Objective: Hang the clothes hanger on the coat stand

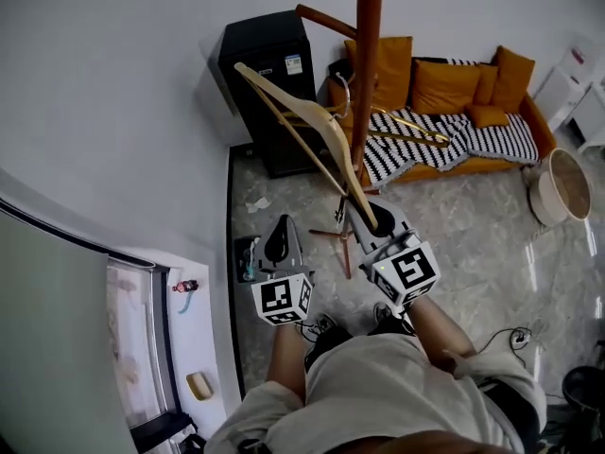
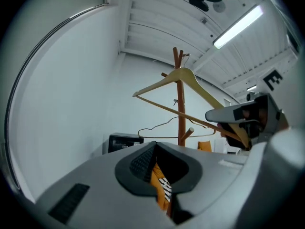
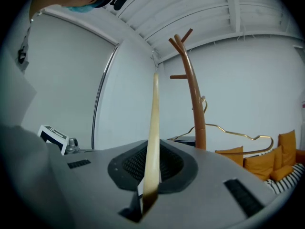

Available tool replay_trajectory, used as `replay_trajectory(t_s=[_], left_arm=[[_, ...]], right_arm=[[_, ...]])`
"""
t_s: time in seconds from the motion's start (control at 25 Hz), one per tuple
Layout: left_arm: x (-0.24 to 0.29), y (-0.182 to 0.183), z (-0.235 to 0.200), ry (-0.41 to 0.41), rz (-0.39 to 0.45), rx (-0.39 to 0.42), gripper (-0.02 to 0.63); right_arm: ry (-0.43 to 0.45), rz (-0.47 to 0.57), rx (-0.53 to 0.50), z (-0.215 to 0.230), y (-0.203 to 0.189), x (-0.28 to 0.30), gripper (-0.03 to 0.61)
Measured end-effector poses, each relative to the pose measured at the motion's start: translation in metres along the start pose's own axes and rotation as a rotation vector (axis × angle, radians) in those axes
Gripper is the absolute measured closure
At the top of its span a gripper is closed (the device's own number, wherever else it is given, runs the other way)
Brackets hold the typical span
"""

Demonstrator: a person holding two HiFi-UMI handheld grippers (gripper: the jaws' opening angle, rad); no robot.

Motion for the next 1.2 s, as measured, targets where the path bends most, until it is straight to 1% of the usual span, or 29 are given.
replay_trajectory(t_s=[0.12, 0.32, 0.64, 0.84, 1.0, 1.2], left_arm=[[0.008, 0.004, 0.008, -0.05, 0.017, -0.001, 0.604], [0.027, 0.015, 0.016, -0.123, 0.026, -0.007, 0.604], [0.044, 0.049, 0.026, -0.207, 0.071, 0.003, 0.604], [0.052, 0.057, 0.027, -0.234, 0.087, 0.004, 0.604], [0.064, 0.063, 0.025, -0.244, 0.097, 0.0, 0.604], [0.076, 0.068, 0.025, -0.251, 0.097, 0.002, 0.604]], right_arm=[[-0.04, 0.021, -0.02, 0.003, 0.005, -0.004, 0.56], [-0.104, 0.017, -0.03, 0.007, 0.019, -0.001, 0.56], [-0.154, 0.061, -0.036, 0.009, 0.049, 0.005, 0.56], [-0.168, 0.072, -0.045, 0.011, 0.059, 0.012, 0.56], [-0.171, 0.058, -0.051, 0.018, 0.066, 0.023, 0.56], [-0.166, 0.036, -0.021, 0.028, 0.067, 0.033, 0.56]])
Point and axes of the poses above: the fingertips, and each gripper's own axes: x forward along the fingers, z to its right, y out of its top, the point moved 5 cm from there along -x, backward along the fingers, and after that the axes turned 2 degrees about z, right-handed, at the moved point
